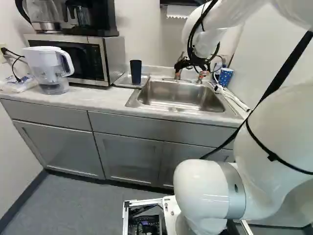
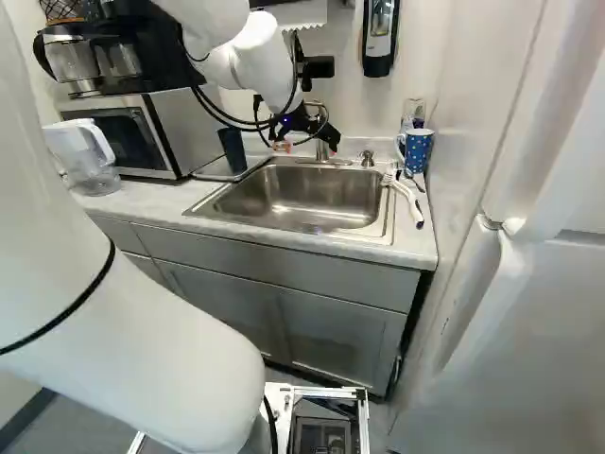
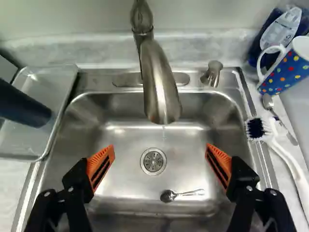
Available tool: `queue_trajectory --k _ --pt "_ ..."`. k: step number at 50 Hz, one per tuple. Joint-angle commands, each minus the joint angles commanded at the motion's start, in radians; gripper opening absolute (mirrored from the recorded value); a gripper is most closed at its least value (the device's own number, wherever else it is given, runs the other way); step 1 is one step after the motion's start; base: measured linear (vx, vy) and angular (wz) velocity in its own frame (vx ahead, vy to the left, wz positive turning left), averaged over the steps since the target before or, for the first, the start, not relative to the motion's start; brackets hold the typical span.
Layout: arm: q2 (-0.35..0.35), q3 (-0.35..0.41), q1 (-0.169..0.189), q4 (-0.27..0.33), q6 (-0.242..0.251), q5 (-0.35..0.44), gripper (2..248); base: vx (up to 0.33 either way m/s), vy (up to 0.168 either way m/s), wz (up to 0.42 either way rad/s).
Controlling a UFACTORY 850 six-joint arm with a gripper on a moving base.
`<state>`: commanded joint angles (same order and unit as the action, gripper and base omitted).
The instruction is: Rinse the cup and place it in the tray
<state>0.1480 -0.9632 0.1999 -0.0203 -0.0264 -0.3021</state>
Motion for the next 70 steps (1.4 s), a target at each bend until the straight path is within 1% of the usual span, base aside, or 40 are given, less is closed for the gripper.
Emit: queue_trajectory --k 7,28,38,46,50,54,70 --pt "0.000 0.000 0.000 -0.009 0.000 0.073 247 0.000 0.000 0.000" --pt "0.000 0.000 0.000 -0.008 0.000 0.294 247 0.000 0.000 0.000" --pt "0.000 0.000 0.000 0.004 0.000 0.399 247 0.000 0.000 0.000" --pt "0.000 0.000 -0.002 0.027 0.000 0.483 247 0.000 0.000 0.000" --pt "-0.003 -0.003 -0.006 0.041 0.000 0.525 247 0.000 0.000 0.000" --pt "-0.009 -0.009 -0.014 0.043 0.000 0.559 247 0.000 0.000 0.000" --pt "-0.060 -0.057 -0.056 0.043 0.000 0.632 247 0.000 0.000 0.000"
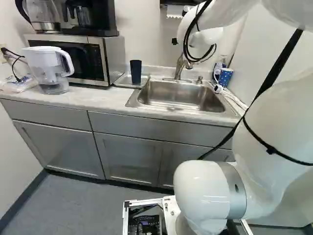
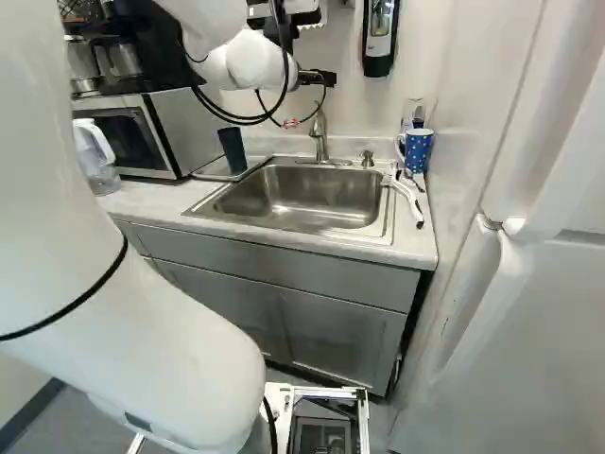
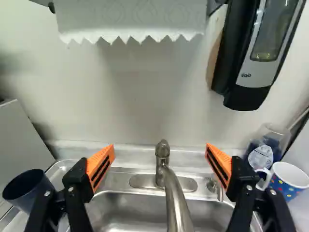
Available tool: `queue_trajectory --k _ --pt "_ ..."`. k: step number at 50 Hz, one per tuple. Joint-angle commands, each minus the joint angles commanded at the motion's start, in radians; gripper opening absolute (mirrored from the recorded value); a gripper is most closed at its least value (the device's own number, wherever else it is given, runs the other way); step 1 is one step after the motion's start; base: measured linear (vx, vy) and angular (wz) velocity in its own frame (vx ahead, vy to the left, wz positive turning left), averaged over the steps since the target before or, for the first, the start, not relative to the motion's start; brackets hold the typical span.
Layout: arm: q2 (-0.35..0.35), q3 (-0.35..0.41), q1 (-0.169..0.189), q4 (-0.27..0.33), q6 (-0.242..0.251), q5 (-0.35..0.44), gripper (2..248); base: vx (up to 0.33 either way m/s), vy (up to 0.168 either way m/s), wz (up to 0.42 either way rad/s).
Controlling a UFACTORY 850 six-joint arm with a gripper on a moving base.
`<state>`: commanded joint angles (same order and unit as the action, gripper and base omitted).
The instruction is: Rinse the cup and place it in the tray
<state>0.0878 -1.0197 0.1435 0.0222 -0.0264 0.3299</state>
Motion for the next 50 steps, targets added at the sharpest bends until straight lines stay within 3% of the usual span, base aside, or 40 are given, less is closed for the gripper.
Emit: queue_trajectory --k 26,50 --pt "-0.102 -0.100 -0.061 0.000 0.000 0.021 247 0.000 0.000 0.000" --pt "-0.199 -0.200 -0.078 0.000 0.000 -0.038 247 0.000 0.000 0.000"
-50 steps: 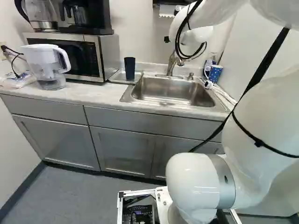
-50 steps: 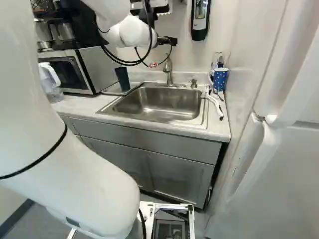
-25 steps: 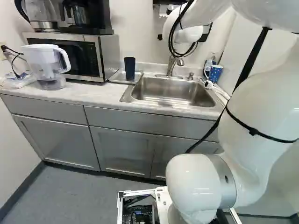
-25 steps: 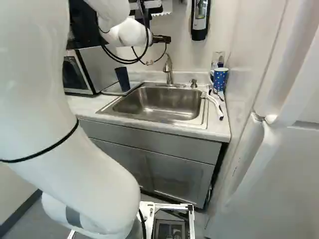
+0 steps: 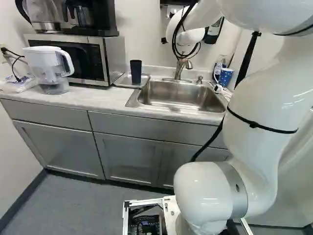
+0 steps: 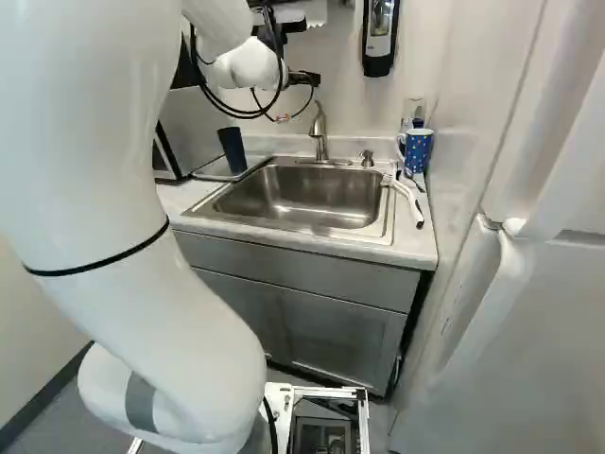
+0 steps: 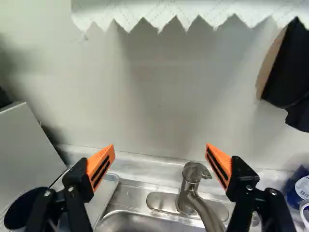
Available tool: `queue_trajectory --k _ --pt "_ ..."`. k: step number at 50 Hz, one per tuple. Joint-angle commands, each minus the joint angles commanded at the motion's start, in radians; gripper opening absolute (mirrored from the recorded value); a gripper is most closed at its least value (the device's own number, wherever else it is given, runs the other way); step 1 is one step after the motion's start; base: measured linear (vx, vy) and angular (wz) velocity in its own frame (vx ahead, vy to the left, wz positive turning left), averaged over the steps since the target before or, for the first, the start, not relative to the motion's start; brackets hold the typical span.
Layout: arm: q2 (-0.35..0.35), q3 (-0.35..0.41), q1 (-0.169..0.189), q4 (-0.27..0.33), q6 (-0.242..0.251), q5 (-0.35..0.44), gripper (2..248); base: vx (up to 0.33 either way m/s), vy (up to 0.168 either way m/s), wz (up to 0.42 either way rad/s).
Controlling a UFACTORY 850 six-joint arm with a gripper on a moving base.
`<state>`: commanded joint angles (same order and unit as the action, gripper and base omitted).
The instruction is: Rinse the cup and place it in the tray
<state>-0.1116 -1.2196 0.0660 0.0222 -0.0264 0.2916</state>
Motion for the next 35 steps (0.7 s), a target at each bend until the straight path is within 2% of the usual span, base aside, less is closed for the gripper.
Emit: queue_trajectory --k 35 --pt "-0.004 -0.005 0.000 0.000 0.000 -0.114 247 0.000 0.000 0.000"
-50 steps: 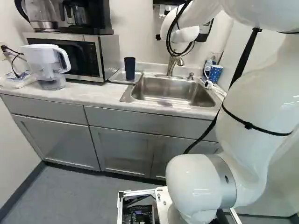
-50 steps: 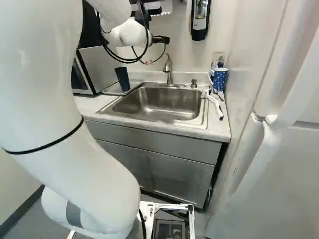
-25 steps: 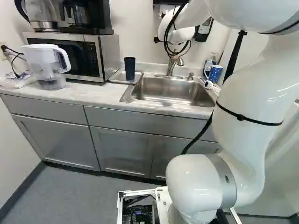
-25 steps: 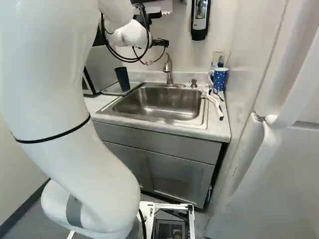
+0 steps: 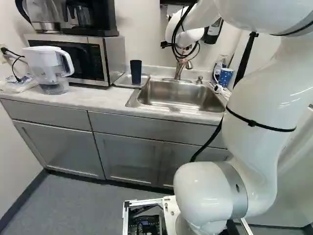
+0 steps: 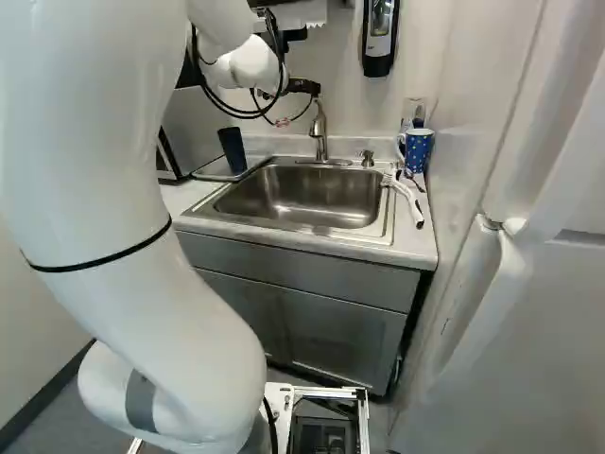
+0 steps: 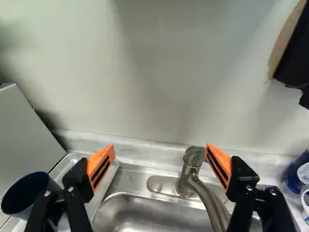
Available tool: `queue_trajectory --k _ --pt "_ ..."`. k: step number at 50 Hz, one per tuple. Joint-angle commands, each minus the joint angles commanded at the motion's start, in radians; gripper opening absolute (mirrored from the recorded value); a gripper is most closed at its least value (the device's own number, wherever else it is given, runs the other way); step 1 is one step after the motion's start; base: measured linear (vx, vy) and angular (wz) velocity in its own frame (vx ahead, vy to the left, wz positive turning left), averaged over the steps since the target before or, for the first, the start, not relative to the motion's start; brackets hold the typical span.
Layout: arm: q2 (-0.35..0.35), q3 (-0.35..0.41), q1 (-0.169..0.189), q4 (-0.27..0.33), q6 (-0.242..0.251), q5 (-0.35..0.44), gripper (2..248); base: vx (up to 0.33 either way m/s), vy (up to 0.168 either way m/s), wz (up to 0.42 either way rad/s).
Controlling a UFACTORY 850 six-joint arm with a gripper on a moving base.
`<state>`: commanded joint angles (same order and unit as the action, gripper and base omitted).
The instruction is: Rinse the cup and place it in the tray
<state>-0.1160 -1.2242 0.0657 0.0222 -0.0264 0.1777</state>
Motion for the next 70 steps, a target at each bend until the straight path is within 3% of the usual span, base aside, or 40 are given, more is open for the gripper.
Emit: queue_trajectory --k 27,46,70 --pt "0.000 0.000 0.000 0.000 0.000 -0.051 247 0.000 0.000 0.000" --pt "0.000 0.000 0.000 0.000 0.000 0.040 247 0.000 0.000 0.000" --pt "-0.019 -0.020 0.011 0.000 0.000 0.035 247 0.000 0.000 0.000"
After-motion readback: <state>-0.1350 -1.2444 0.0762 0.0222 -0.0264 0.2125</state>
